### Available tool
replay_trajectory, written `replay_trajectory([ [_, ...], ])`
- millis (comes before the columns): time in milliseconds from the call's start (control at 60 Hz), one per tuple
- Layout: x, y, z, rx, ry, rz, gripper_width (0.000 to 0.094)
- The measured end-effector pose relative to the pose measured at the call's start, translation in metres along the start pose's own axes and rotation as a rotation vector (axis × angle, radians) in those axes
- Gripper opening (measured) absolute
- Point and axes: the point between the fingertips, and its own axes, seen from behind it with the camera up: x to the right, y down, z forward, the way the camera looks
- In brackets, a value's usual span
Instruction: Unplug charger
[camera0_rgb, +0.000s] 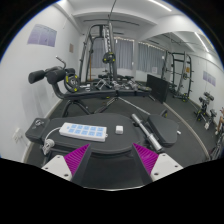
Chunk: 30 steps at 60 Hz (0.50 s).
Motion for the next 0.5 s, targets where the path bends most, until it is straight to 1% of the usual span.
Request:
replay_trajectory([
  [117, -0.016, 0.019, -0.055, 0.003, -0.021, -0.021, 0.0853],
  [200, -0.024, 0.028, -0.076, 0.014, -0.028, -0.025, 0.0852],
  [383, -0.029, 0.035, -0.093, 0.037, -0.023, -0.033, 0.0854],
  [500, -0.035, 0.038, -0.095, 0.035, -0.033, -0.049, 0.0853],
])
